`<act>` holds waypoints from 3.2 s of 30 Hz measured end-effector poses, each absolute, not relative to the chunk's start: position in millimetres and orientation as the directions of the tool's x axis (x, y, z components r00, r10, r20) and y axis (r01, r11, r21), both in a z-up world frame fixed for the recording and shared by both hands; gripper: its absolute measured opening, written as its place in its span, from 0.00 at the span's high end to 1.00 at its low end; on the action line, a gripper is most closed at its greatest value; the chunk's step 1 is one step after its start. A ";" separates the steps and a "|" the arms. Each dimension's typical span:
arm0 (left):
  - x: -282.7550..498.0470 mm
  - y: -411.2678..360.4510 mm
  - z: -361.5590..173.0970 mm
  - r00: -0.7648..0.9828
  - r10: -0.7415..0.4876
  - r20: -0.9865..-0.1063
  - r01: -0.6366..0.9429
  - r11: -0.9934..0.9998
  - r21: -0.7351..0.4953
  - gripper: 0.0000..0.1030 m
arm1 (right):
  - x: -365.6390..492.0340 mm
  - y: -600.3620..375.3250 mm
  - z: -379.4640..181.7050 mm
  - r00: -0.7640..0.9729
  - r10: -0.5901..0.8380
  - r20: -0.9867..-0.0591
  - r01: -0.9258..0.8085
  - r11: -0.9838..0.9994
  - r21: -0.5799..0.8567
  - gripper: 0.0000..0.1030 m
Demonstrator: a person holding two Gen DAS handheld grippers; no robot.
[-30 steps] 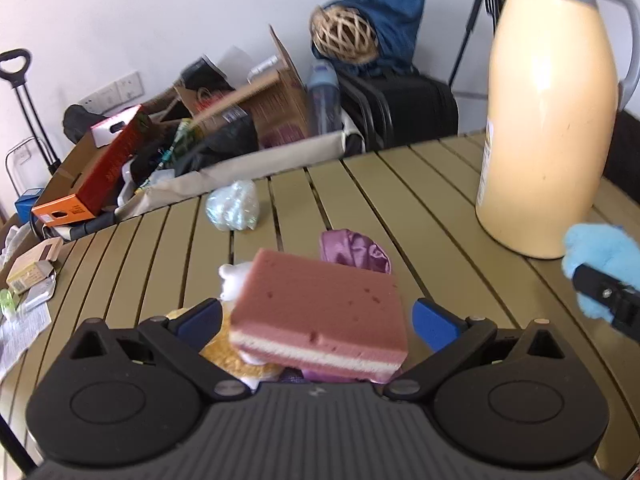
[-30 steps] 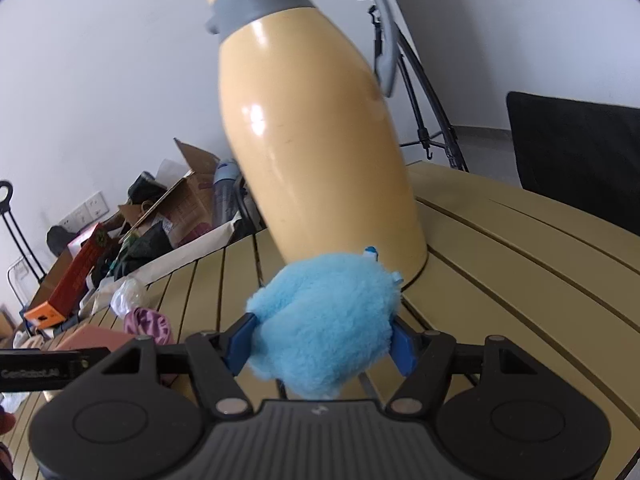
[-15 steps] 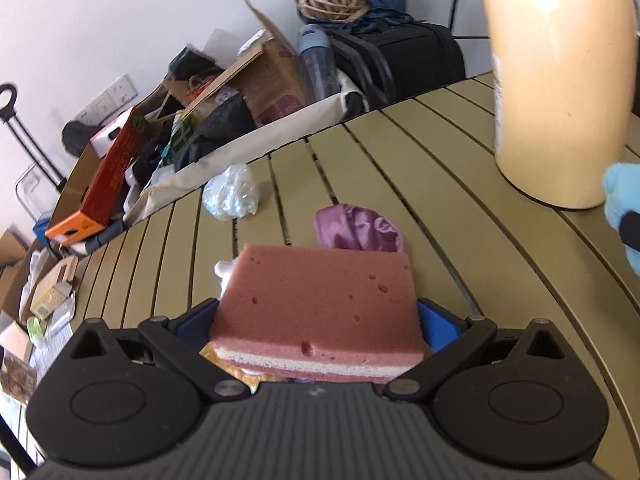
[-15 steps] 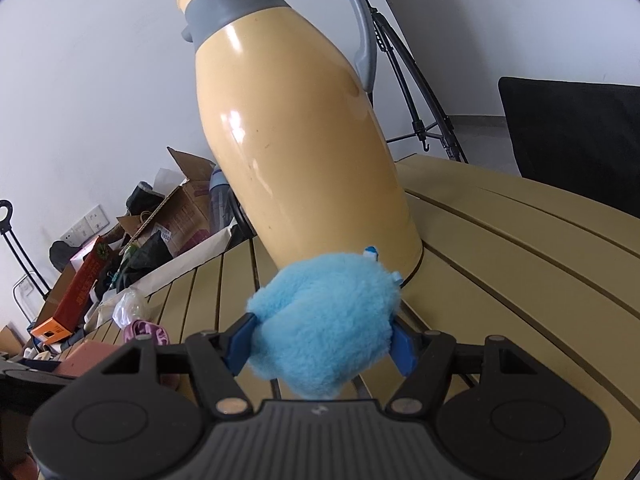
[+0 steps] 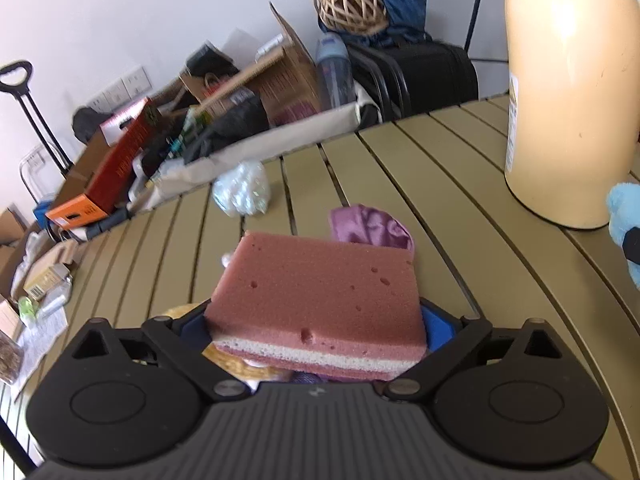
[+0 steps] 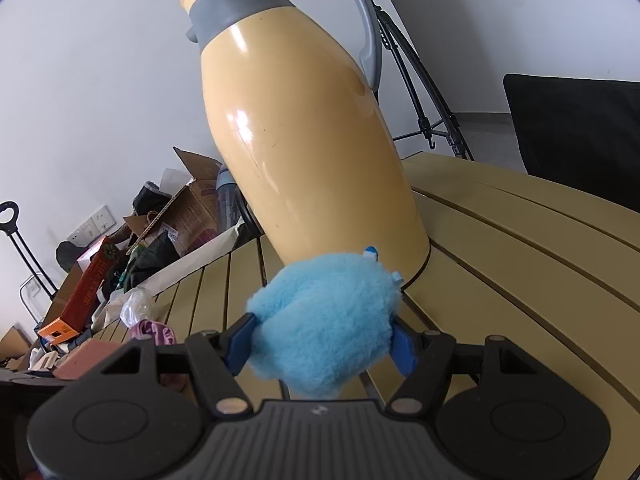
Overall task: Collect trash
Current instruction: 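Grip the pink-and-white sponge with the left gripper and lift it, then carry the pink sponge and blue plush down over the black bin with both tools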
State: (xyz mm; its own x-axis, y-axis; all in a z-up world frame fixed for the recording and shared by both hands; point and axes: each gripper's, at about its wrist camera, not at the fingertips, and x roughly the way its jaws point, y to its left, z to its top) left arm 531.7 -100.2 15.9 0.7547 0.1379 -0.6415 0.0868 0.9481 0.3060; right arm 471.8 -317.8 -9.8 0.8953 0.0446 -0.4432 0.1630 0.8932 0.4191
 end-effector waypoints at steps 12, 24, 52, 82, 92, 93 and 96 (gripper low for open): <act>471.6 -76.3 47.2 0.832 0.095 -0.546 0.023 0.978 0.206 0.03 | 457.9 -303.7 -2.0 0.904 0.081 -0.419 0.101 0.913 0.396 0.35; 393.8 -37.7 56.8 0.851 0.097 -0.516 -0.047 0.993 0.110 0.03 | 413.3 -272.1 15.1 0.919 0.127 -0.373 -0.005 0.951 0.310 0.35; 256.2 6.1 19.7 0.825 0.077 -0.560 -0.067 0.997 0.039 0.03 | 263.8 -226.7 -20.1 0.886 0.252 -0.389 -0.179 0.960 0.214 0.35; 199.8 38.5 -73.2 0.715 0.031 -0.698 -0.071 0.997 -0.028 0.03 | 212.5 -180.3 -91.1 0.753 0.244 -0.611 -0.235 0.967 0.097 0.35; 201.9 47.2 -113.1 0.648 0.024 -0.762 -0.076 0.997 -0.033 0.04 | 215.9 -164.4 -124.1 0.668 0.221 -0.711 -0.261 0.964 0.055 0.35; 202.7 48.2 -116.1 0.640 0.025 -0.768 -0.078 0.996 -0.033 0.04 | 216.4 -163.0 -127.4 0.658 0.219 -0.720 -0.262 0.964 0.053 0.35; 204.1 51.5 -127.7 0.608 0.040 -0.793 -0.094 0.995 -0.022 0.04 | 219.8 -159.7 -138.1 0.630 0.208 -0.749 -0.264 0.963 0.045 0.35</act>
State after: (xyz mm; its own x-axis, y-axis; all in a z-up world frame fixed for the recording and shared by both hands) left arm 204.1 51.5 -127.7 0.6076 0.0396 -0.7933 -0.0941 0.9953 -0.0224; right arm 219.8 -159.7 -138.1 0.6296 0.2075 -0.7487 -0.2639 0.9635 0.0451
